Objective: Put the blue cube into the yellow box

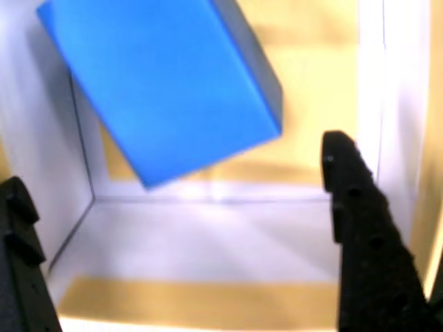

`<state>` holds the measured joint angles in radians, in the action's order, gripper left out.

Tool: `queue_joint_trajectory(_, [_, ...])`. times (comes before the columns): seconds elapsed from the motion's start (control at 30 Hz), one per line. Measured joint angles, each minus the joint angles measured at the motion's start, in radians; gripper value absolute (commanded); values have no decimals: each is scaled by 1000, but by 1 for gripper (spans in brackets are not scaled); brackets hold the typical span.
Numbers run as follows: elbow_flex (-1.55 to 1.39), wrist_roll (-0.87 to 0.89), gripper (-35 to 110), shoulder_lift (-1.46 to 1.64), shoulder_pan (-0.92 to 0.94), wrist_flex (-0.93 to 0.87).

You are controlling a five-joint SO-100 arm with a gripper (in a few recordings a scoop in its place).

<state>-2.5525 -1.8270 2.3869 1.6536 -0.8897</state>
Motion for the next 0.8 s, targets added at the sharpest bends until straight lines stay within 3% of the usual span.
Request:
queue_joint_trajectory(0.33, [181,-15,47,57,-64,-144])
queue_joint_trajectory(0.6, [187,67,45,127,-324,-78])
queue_joint_trajectory(0.8, [156,106,33,186,-515,-48])
